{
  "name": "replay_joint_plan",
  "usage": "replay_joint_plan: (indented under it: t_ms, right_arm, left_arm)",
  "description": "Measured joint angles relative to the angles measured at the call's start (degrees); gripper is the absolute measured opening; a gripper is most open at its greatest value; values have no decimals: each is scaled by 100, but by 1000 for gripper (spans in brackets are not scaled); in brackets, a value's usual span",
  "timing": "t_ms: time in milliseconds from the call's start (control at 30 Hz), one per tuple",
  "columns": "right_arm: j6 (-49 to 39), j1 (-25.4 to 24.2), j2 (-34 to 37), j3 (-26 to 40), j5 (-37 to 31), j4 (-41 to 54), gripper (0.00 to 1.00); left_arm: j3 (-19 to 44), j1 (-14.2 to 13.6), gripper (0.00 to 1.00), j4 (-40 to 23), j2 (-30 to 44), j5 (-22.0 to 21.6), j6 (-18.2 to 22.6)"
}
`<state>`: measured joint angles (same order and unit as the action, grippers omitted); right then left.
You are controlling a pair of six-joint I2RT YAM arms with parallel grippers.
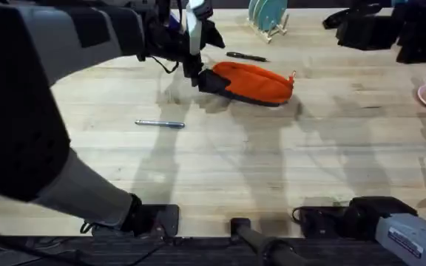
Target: Unzip the bag, pick up the pens from the table one at a time and place them inside, then zip the bag closed.
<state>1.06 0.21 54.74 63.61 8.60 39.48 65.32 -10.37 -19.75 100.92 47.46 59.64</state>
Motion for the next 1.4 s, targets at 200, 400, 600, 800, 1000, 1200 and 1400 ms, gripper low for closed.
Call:
replay_joint_plan:
  t_ms: [200, 400, 600, 800, 1000, 1200, 1400]
  right_arm:
    - [0, 0, -2, 0, 0, 0, 996]
    - [0, 0, 0, 0, 0, 0, 996]
    - [0, 0, -1, 0, 0, 0, 996]
    - [0, 0, -1, 0, 0, 0, 996]
    - [2, 0, -2, 0, 0, 0, 996]
    - [2, 0, -2, 0, 0, 0, 996]
    - [2, 0, 0, 0, 0, 2, 995]
  left_arm:
    - [0, -75, 994, 7, 231, 2, 0]
    - [0, -125, 993, 3, 312, 35, 0]
    - [0, -129, 995, 66, 346, 46, 0]
    - [0, -129, 968, 69, 346, 45, -1]
    - [0, -127, 771, 68, 346, -79, -1]
    - [0, -127, 366, 71, 346, -133, 0]
    - [0, -127, 47, 70, 346, -171, 2]
